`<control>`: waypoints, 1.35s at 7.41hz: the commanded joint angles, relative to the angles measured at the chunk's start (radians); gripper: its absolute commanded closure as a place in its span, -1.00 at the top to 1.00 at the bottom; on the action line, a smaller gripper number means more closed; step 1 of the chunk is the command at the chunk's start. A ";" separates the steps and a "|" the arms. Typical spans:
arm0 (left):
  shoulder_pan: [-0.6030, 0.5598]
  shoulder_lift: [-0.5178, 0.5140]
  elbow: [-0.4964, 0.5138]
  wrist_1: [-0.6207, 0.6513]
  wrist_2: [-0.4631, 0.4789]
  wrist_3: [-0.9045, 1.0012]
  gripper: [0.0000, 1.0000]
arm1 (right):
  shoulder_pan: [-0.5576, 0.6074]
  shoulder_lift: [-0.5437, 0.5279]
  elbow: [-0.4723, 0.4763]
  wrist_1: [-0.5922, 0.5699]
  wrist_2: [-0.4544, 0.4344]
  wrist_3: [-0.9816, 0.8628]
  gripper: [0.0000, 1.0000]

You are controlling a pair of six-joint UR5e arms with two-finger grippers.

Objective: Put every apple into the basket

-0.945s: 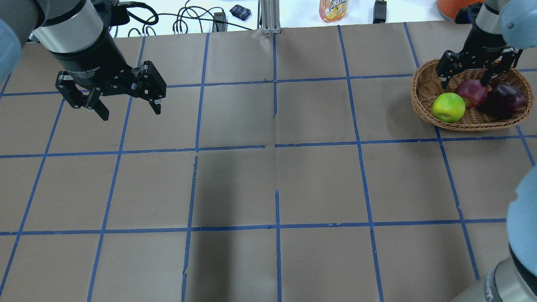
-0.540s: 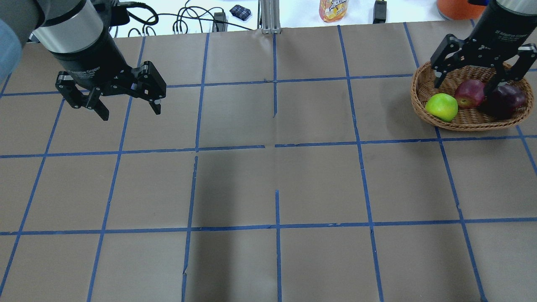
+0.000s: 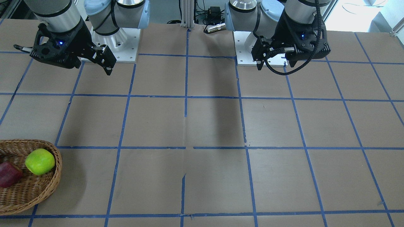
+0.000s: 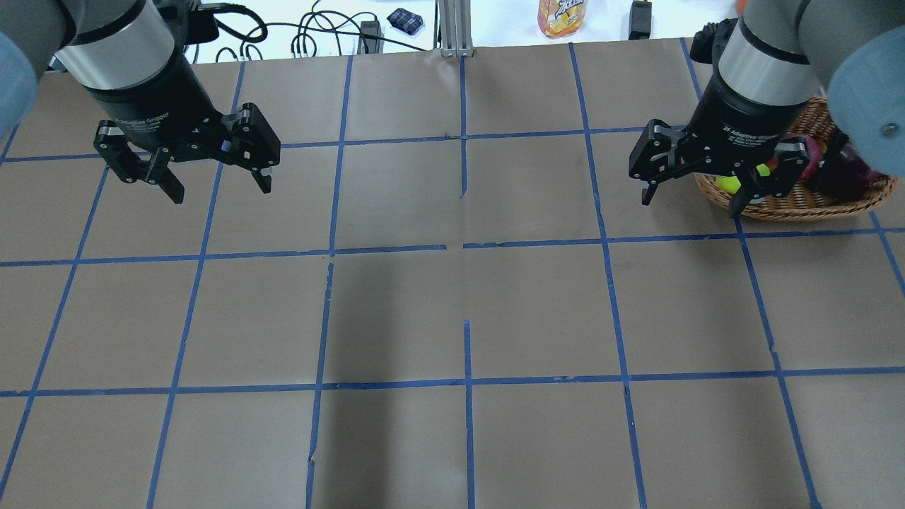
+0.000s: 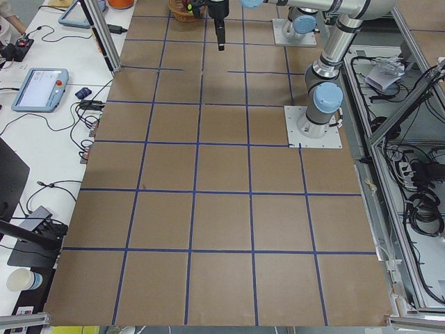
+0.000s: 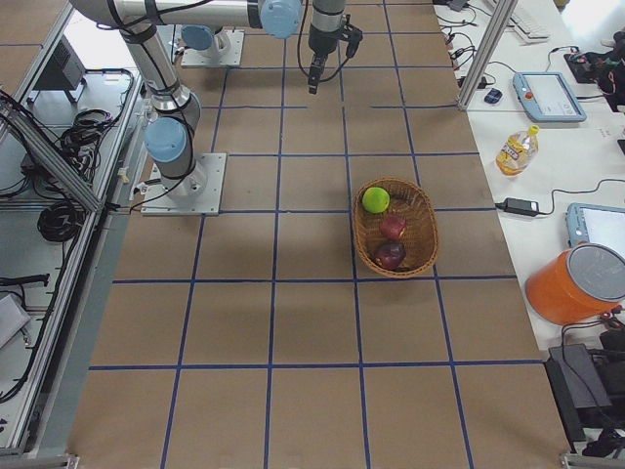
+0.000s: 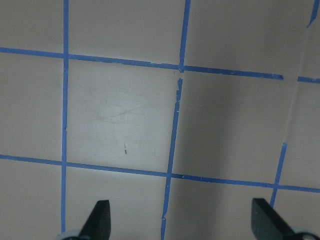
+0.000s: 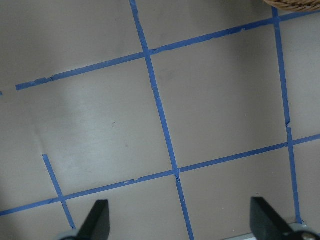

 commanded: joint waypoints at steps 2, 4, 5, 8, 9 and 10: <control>0.000 0.001 0.001 0.000 -0.001 0.000 1.00 | -0.002 0.015 -0.071 0.043 0.003 -0.008 1.00; 0.000 0.001 0.001 0.000 -0.001 0.000 1.00 | -0.010 0.023 -0.082 0.044 0.005 -0.055 1.00; 0.000 0.001 0.001 0.000 -0.002 0.000 1.00 | -0.011 0.025 -0.085 0.044 0.003 -0.064 1.00; -0.002 -0.001 0.001 0.002 0.004 0.002 1.00 | -0.014 0.025 -0.084 0.060 0.002 -0.132 1.00; -0.002 -0.001 0.001 0.002 0.002 0.002 1.00 | -0.014 0.023 -0.084 0.058 0.005 -0.132 1.00; -0.002 -0.011 0.015 0.002 0.004 0.002 1.00 | -0.014 0.023 -0.085 0.058 0.003 -0.132 1.00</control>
